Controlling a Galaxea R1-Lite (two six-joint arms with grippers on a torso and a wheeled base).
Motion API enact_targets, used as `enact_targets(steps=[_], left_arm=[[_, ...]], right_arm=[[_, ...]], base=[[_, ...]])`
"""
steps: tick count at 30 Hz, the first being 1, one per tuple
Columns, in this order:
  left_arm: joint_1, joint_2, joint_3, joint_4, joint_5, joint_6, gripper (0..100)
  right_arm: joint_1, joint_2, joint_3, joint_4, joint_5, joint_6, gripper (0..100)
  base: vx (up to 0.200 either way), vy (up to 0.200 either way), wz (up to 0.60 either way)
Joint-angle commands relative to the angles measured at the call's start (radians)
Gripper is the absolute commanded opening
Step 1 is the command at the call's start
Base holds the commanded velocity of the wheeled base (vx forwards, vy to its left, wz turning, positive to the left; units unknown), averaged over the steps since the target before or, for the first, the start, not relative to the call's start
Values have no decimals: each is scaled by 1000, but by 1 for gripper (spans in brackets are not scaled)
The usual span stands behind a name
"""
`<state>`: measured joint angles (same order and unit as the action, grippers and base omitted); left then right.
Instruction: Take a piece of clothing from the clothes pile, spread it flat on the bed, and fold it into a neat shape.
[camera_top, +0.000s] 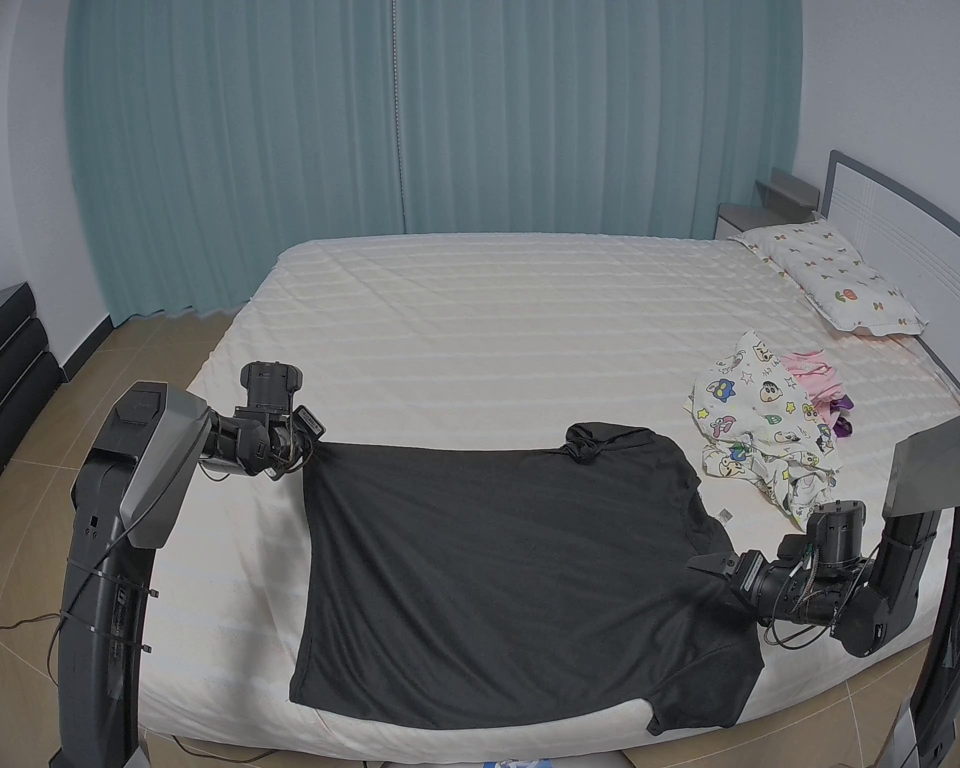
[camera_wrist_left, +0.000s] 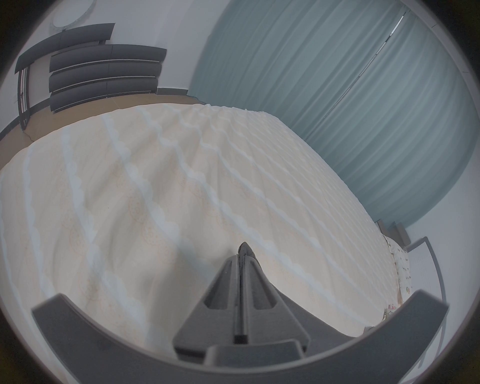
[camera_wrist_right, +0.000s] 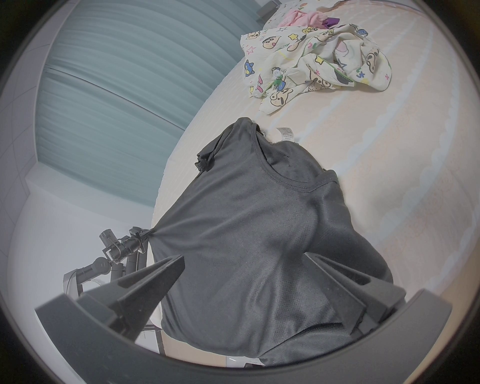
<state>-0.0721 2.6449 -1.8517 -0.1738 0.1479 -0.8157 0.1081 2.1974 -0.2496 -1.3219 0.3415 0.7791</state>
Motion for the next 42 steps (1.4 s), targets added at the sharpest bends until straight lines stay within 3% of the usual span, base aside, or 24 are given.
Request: enact_targets(steps=[1,8,12,15,17,18,25,31,33,34,35,36,37,42], left_arm=[[0,0,0,-1,-1,-2,100],[3,-68,74,30,-11,-19,100],[6,-175,203,22,-60,-42,100],[6,-336,413,7,-162,-59,100],[6,-367,460,-4,-180,-62,100],[5,-427,572,-35,-218,-68,100],[-5,-592,960,-225,-289,-114,100],[-17,-649,1181,-391,-300,-183,100],[-17,-652,1229,-446,-333,-209,100],[-17,-652,1229,-446,-333,-209,100],[-17,-652,1255,-483,-372,-255,100],[-17,-652,1255,-483,-372,-255,100],[-18,-648,1273,-510,-404,-307,100],[-18,-657,1298,-555,-421,-336,100]], right_arm=[[1,-4,0,-2,1,0,100],[-1,-12,0,-20,1,3,100],[-1,-16,7,-108,-2,40,100],[12,-15,-2,-168,-2,61,100],[19,-10,-4,-171,-2,60,100],[47,5,-11,-174,-2,63,100],[88,11,-140,-151,-27,98,100],[122,19,-385,93,-125,114,100],[142,36,-497,191,-187,169,100],[142,36,-497,191,-187,169,100],[159,64,-606,256,-240,244,100],[159,64,-606,256,-240,244,100],[165,111,-703,316,-266,299,100],[159,214,-896,446,-279,302,100]], base=[[0,0,0],[0,0,0],[0,0,0],[0,0,0],[0,0,0],[0,0,0],[0,0,0],[0,0,0],[0,0,0],[0,0,0],[0,0,0],[0,0,0],[0,0,0],[0,0,0]])
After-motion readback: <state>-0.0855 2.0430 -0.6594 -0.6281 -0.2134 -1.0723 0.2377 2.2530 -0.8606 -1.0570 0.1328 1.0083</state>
